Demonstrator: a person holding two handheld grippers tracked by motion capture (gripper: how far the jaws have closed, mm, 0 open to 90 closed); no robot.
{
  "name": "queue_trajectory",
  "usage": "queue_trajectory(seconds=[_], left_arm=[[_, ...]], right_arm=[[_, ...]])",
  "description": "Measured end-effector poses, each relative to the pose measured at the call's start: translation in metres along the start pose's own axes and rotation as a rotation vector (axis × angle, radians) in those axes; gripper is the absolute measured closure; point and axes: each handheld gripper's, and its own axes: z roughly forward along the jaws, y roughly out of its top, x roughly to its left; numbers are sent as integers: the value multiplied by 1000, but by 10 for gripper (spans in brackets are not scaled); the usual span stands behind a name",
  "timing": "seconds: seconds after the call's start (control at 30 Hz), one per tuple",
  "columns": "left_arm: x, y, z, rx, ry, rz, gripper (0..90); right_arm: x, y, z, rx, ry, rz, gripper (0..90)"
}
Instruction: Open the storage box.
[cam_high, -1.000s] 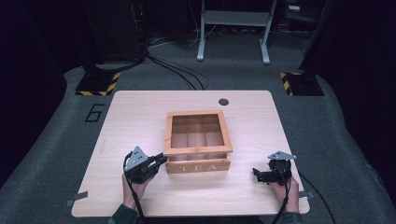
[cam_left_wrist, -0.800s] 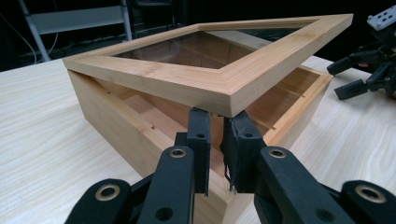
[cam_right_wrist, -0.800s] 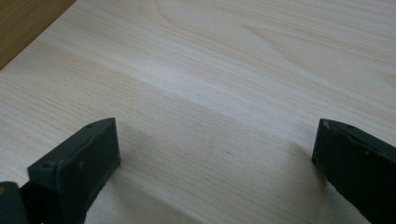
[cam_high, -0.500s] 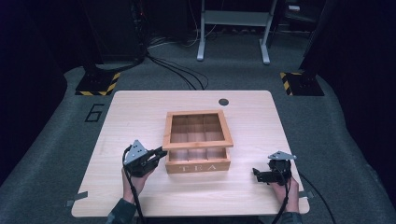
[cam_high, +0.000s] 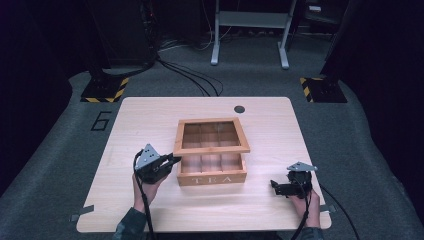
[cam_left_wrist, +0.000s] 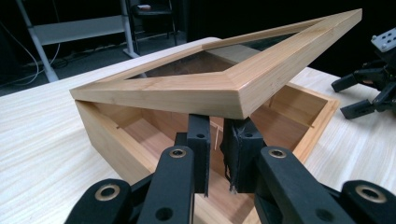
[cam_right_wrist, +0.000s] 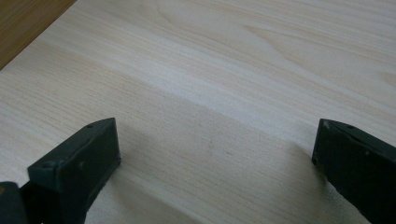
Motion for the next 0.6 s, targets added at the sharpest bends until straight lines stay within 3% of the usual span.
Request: queue_trajectory(seconds=[0.6], left_arm=[[8, 26, 7, -14, 4, 31, 806]], right_arm=[[0, 0, 0, -2, 1, 3, 5]])
